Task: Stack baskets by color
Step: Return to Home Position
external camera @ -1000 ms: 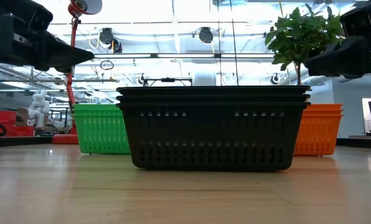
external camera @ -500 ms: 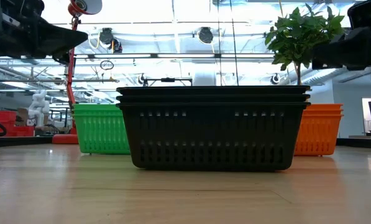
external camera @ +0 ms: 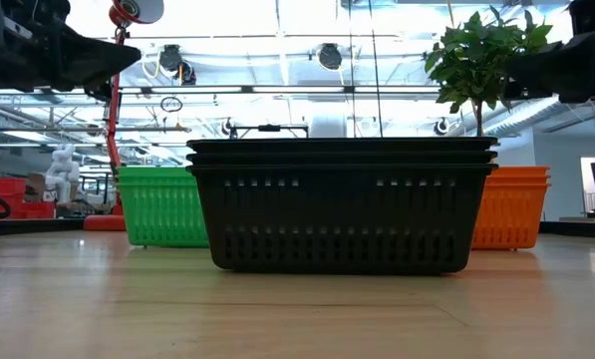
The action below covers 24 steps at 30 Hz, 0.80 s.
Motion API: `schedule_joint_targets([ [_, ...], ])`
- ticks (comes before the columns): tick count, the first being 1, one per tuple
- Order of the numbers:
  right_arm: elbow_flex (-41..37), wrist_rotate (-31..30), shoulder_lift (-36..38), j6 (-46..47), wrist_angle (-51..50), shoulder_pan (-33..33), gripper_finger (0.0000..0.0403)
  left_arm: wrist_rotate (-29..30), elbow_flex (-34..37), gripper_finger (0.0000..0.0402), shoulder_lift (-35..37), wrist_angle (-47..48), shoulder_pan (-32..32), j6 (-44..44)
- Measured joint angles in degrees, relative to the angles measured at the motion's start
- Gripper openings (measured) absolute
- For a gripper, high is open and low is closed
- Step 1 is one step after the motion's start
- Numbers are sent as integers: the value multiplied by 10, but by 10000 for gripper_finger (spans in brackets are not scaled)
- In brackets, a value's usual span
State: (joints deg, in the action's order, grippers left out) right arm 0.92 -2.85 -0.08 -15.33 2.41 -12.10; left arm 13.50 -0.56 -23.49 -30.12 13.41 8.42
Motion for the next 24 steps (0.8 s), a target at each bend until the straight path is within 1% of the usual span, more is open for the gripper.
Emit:
schedule_joint_targets([
  [4,0,5,0,-4,6,27,0,0,0,3,0,0,0,-13],
  [9,0,77,0,-6,20,66,0,0,0,18,0,-27,0,-42],
  [11,0,88,0,-8,25,82,0,0,0,20,0,-33,0,-47],
  [15,0,89,0,-1,28,112,0,0,0,13,0,-26,2,-57],
  [19,0,89,0,1,19,121,0,0,0,3,0,-17,8,-61],
  [24,-1,88,0,21,3,121,0,0,0,16,0,-26,21,-62],
])
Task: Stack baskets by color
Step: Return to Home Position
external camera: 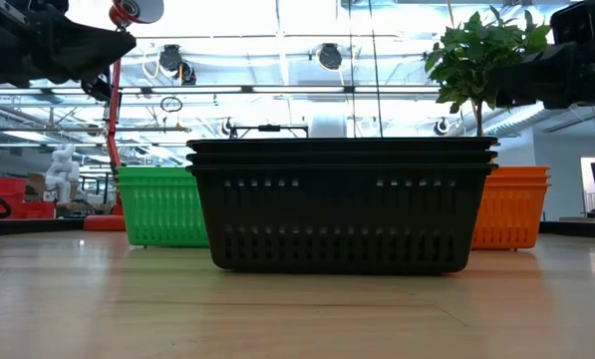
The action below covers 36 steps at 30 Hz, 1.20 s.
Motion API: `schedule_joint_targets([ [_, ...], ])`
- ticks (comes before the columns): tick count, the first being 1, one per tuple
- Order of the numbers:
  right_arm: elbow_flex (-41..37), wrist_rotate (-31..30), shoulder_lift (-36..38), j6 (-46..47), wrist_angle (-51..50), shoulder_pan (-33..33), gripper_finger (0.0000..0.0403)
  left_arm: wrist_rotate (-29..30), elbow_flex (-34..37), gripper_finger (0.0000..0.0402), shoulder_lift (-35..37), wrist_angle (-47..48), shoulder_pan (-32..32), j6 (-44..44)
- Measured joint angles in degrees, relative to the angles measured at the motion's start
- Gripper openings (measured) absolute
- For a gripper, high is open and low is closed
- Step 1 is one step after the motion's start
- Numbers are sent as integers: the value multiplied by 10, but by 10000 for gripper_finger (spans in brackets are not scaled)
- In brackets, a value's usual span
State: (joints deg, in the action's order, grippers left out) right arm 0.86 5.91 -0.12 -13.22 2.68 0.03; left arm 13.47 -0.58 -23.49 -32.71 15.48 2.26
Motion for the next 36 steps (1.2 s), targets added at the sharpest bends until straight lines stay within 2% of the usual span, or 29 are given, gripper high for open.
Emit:
schedule_joint_targets([
  [10,0,-2,0,10,-4,0,0,0,0,4,0,3,9,19],
  [16,0,-2,0,50,-5,0,0,0,0,19,0,3,9,28],
  [20,0,-2,0,65,-6,0,0,0,0,10,3,17,9,49],
  [26,0,-2,-1,65,-5,0,0,-2,0,4,46,93,-1,52],
  [36,0,-1,-1,65,-5,0,0,-19,0,3,170,204,-2,72],
])
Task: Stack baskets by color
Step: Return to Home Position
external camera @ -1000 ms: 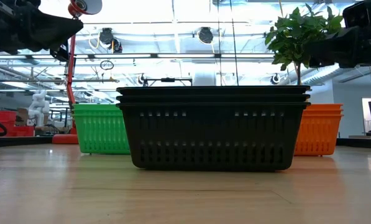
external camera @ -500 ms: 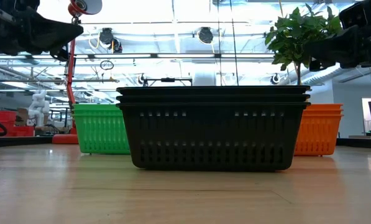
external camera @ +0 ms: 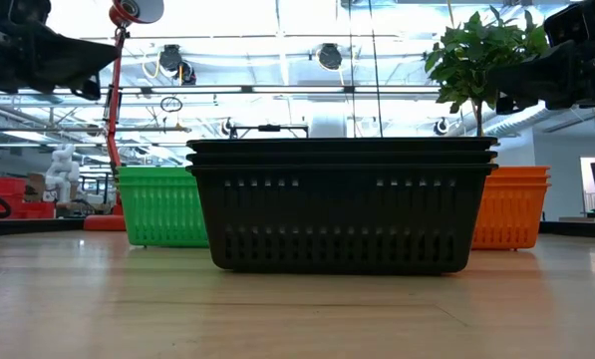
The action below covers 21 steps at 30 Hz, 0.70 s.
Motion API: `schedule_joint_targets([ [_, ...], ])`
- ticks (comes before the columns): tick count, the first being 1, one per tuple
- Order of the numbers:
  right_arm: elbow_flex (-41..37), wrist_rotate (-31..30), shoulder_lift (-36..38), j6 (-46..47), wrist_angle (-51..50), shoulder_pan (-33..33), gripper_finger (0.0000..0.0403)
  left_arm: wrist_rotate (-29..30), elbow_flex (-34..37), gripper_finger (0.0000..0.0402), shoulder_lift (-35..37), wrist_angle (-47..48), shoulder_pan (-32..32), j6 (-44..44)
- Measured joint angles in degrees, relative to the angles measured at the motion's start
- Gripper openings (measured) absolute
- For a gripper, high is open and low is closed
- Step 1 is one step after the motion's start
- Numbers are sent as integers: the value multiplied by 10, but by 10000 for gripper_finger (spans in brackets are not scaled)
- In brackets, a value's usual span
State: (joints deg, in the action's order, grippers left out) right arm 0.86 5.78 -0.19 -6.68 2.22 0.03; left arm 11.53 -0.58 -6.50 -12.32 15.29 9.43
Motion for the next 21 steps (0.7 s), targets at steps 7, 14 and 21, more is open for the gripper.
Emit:
schedule_joint_targets([
  [7,0,0,0,0,0,0,0,2,-1,3,63,64,-3,14],
  [14,0,0,0,0,1,0,0,-29,-1,2,64,99,-35,6],
  [21,0,1,0,0,1,0,0,-90,-1,1,64,114,-90,-19],
])
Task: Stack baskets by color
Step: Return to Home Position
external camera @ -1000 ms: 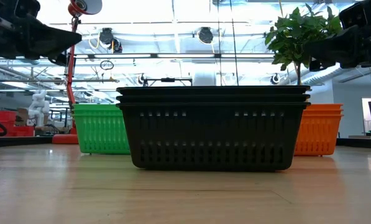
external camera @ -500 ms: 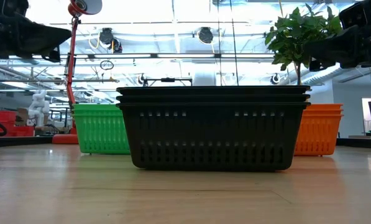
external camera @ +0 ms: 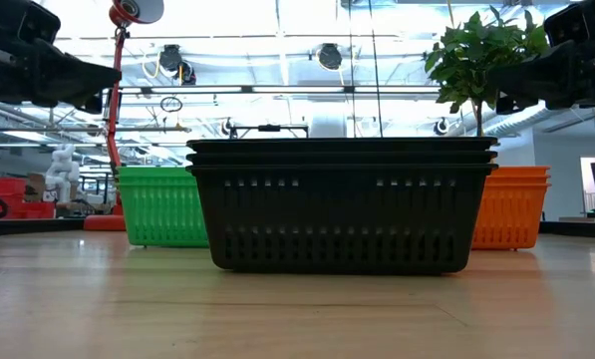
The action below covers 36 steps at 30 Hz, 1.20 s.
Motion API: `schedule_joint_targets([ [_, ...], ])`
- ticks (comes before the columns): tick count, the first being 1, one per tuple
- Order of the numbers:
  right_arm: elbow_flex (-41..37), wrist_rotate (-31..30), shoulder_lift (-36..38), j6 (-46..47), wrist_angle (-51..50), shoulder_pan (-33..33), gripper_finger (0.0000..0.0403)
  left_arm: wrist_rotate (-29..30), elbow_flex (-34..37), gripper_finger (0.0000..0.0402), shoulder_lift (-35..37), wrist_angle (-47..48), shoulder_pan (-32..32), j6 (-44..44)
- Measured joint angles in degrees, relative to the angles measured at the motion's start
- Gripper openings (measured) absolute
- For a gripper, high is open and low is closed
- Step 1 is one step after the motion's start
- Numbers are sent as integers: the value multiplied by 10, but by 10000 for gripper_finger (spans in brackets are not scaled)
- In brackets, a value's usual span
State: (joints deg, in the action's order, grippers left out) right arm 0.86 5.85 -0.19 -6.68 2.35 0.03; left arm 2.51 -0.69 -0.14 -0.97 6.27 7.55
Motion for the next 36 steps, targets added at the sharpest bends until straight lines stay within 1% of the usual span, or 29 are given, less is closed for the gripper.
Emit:
schedule_joint_targets([
  [4,0,0,0,0,0,0,0,-23,0,6,0,3,-20,-7],
  [10,0,0,0,0,0,0,0,-23,0,19,0,4,-22,-11],
  [20,0,0,0,0,0,0,0,-23,0,3,-2,2,-22,0],
  [22,0,0,0,0,0,0,0,-23,1,4,-2,-2,-22,2],
  [27,0,0,0,0,0,0,0,-23,1,9,-2,-3,-22,48],
  [36,0,0,0,0,0,0,0,-21,1,10,-2,-4,-22,40],
])
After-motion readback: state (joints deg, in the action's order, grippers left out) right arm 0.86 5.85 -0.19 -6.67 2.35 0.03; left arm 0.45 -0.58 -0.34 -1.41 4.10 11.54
